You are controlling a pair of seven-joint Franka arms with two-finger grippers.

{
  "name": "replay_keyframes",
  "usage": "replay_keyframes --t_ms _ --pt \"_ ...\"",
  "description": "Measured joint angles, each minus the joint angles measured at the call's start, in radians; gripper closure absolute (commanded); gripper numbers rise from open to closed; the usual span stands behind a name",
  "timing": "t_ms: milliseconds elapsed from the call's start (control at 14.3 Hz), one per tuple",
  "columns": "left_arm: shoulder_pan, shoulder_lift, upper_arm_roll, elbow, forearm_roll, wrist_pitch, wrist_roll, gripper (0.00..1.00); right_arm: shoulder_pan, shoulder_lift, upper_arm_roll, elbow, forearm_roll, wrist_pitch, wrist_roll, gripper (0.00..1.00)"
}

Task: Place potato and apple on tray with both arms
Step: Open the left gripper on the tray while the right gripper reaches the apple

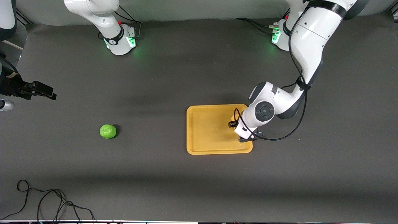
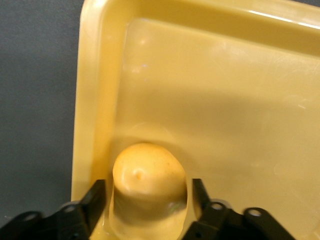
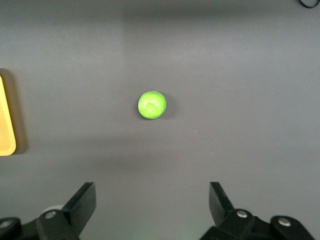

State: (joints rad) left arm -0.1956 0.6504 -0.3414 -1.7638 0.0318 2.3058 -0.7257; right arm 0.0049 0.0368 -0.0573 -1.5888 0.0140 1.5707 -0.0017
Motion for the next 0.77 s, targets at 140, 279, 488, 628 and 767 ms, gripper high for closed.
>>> replay_keyframes --t_ms 140,279,488,628,767 --pt "0.0 -0.003 0.001 0.0 0.0 0.0 0.0 0.0 0.0 0.004 0.0 0.0 0.0 0.001 0.0 0.0" --pt "0.001 -0.018 0.003 0.002 0.0 0.0 0.0 0.0 0.001 0.014 0.0 0.0 0.0 0.004 0.0 0.0" --pt "0.013 -0.073 0.01 0.033 0.001 -0.055 0.0 0.0 0.021 0.028 0.001 -0.018 -0.001 0.049 -0.003 0.0" --pt "0.029 -0.117 0.016 0.094 0.031 -0.172 0.012 0.0 0.042 0.027 0.001 -0.088 -0.009 0.136 -0.003 0.0" --pt "0.06 -0.152 0.02 0.189 0.065 -0.322 0.093 0.0 0.049 0.026 0.001 -0.189 -0.012 0.248 -0.003 0.0"
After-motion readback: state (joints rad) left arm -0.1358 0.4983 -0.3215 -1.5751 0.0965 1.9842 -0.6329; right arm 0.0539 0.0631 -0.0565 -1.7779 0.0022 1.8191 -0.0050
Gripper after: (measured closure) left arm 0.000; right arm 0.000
